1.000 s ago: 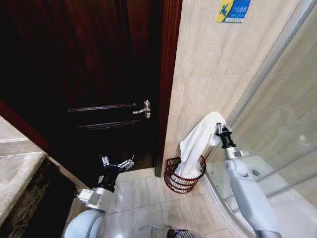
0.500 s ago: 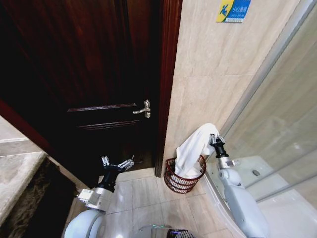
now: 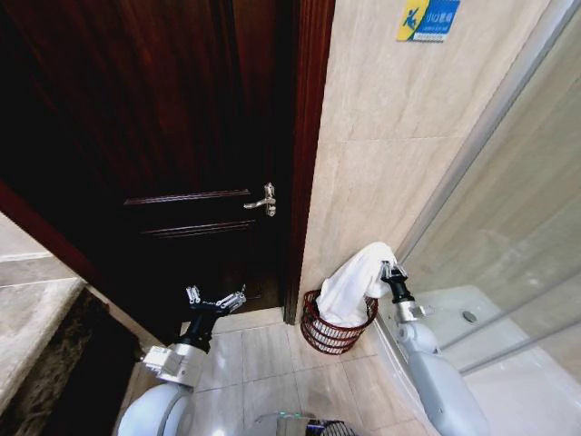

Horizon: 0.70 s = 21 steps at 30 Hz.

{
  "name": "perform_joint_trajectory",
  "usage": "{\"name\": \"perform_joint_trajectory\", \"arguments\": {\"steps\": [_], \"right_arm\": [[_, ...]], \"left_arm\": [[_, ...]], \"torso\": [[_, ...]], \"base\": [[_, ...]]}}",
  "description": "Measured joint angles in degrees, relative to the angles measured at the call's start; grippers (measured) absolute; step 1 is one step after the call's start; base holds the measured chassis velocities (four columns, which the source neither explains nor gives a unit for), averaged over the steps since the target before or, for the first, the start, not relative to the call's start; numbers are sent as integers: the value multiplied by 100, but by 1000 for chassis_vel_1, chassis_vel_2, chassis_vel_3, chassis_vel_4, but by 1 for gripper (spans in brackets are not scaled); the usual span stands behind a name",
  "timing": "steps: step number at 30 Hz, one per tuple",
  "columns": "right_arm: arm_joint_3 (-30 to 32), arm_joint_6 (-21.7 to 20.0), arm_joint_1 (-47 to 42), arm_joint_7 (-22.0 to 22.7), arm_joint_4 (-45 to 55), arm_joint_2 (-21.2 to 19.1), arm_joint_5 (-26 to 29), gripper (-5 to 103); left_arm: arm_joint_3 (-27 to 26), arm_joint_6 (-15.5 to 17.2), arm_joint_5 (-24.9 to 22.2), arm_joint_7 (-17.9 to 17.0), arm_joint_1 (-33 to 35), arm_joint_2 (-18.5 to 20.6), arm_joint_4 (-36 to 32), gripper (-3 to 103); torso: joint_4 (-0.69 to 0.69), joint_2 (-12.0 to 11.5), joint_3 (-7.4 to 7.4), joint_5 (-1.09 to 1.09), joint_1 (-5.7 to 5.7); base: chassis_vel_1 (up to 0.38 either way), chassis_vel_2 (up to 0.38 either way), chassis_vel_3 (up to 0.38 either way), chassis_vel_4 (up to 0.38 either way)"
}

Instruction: Discard the used towel into the hamper.

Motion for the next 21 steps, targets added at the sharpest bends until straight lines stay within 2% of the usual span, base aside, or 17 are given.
{"name": "perform_joint_trajectory", "arguments": {"steps": [4,13,21], "right_arm": [[-64,90,98,-114,-572,58,-44,5],[-149,110,196,-160,-1111,169,-85,5],[-262,52,367,-379,-1612,310,-117,5]], "left_arm": [[0,0,0,0,0,0,0,100],[0,0,0,0,0,0,0,100],[0,0,0,0,0,0,0,100]], "torso": [[0,0,0,0,0],[0,0,0,0,0],[0,0,0,-1,0]], "base": [[0,0,0,0],[0,0,0,0],[0,0,0,0]]}}
